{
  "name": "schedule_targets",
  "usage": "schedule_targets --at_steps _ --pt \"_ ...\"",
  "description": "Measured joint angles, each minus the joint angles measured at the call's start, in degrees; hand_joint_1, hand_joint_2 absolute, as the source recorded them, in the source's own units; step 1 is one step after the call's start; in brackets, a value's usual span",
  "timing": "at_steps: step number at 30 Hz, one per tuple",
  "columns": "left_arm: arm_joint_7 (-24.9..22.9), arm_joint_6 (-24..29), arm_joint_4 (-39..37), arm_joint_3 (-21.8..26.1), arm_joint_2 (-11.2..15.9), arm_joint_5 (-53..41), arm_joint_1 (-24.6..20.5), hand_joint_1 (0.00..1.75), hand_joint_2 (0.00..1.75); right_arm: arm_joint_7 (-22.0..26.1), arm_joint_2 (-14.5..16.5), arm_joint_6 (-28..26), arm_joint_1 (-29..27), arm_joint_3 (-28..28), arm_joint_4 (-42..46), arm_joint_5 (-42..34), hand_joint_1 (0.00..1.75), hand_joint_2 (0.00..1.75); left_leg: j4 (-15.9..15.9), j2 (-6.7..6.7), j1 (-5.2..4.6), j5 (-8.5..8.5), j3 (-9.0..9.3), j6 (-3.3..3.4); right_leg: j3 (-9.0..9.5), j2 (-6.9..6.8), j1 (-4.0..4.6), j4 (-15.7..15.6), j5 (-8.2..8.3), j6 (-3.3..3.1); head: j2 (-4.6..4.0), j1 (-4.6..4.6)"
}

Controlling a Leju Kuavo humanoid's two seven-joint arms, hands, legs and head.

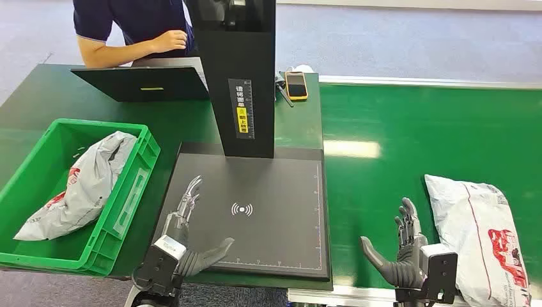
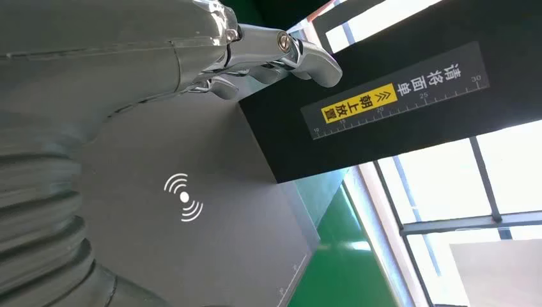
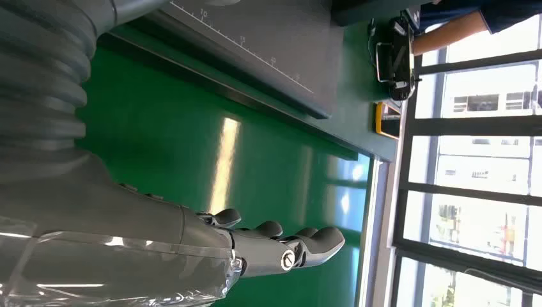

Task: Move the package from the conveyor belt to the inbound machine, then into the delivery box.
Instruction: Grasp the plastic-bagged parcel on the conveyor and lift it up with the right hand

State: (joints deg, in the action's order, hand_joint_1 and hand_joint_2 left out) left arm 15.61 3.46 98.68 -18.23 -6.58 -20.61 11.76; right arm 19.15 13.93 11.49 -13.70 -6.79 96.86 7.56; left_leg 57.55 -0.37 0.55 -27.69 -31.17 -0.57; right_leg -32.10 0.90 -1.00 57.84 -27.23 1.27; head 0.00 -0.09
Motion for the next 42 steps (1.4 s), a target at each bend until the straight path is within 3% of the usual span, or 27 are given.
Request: schedule_targets --at_steps 4,6,12,15,19,22,26,29,33,42 --pt "0.0 0.2 0.3 0.0 0.0 0.0 0.3 0.0 1.75 0.2 0.1 -0.7 0.0 -0.1 0.0 1.4 0.0 1.75 0.0 0.0 0.0 0.0 0.0 0.0 0.0 0.0 0.0 0.0 0.0 0.0 0.0 -0.01" --pt "0.0 0.6 0.6 0.0 0.0 -0.1 0.6 0.0 1.75 0.5 0.2 -3.7 0.0 -0.4 0.2 5.3 0.0 1.75 0.0 0.0 0.0 0.0 0.0 0.0 0.0 0.0 0.0 0.0 0.0 0.0 0.0 0.0" --pt "-0.6 0.9 1.7 0.0 0.0 -0.5 1.3 0.0 1.75 -3.4 -0.2 -24.2 0.4 -3.9 2.5 30.6 0.0 1.75 0.0 0.0 -0.01 -0.01 0.01 0.01 0.0 -0.01 -0.02 0.0 0.0 0.0 0.0 0.01" --pt "-0.6 0.9 1.9 0.0 0.0 -0.1 1.3 0.0 1.75 -6.7 -2.0 -28.3 1.0 -7.9 2.9 39.5 0.0 1.75 0.0 -0.01 -0.02 -0.01 0.02 0.02 0.0 -0.01 -0.04 0.0 0.0 0.01 0.0 0.0" --pt "0.3 0.5 1.8 0.1 0.1 1.5 0.9 0.0 1.75 -10.2 -7.9 -25.2 2.9 -16.5 0.6 45.5 0.0 1.75 0.0 -0.03 -0.03 -0.02 0.0 0.06 0.01 -0.02 -0.15 0.0 0.04 0.08 0.0 0.01" --pt "1.0 -0.1 1.5 0.2 0.2 2.5 -0.2 0.0 1.75 -10.8 -12.6 -20.4 4.4 -22.8 -2.3 45.2 0.0 1.75 0.0 -0.04 -0.13 -0.02 -0.01 0.14 0.01 -0.02 -0.23 0.0 0.07 0.12 0.0 0.02" --pt "1.5 -0.5 0.8 0.5 0.3 3.1 -1.5 0.0 1.75 -10.3 -16.1 -12.3 5.1 -27.1 -4.1 43.7 0.0 1.75 0.0 -0.01 -0.21 -0.02 -0.04 0.17 0.01 0.0 -0.22 0.0 0.08 0.14 0.0 0.01" --pt "1.8 -0.3 0.7 0.9 0.3 3.4 -1.4 0.0 1.75 -10.7 -17.4 -9.4 5.9 -27.1 -5.5 43.6 0.0 1.75 0.0 0.0 -0.2 -0.01 -0.04 0.16 0.0 0.01 -0.2 0.0 0.08 0.14 0.0 0.0" --pt "2.5 -0.1 0.2 1.5 0.5 3.6 -0.9 0.0 1.75 -11.7 -18.7 -9.5 7.4 -25.3 -8.2 43.7 0.0 1.75 0.0 -0.01 -0.17 0.02 0.0 0.14 0.0 -0.01 -0.18 0.0 0.08 0.14 0.0 0.0" --pt "2.6 0.0 -0.2 1.7 0.6 3.2 0.1 0.0 1.75 -11.5 -19.1 -7.0 8.1 -21.6 -12.2 38.2 0.0 1.75 0.0 -0.02 -0.18 0.02 -0.02 0.15 -0.01 -0.02 -0.21 0.0 0.08 0.14 0.0 0.0"
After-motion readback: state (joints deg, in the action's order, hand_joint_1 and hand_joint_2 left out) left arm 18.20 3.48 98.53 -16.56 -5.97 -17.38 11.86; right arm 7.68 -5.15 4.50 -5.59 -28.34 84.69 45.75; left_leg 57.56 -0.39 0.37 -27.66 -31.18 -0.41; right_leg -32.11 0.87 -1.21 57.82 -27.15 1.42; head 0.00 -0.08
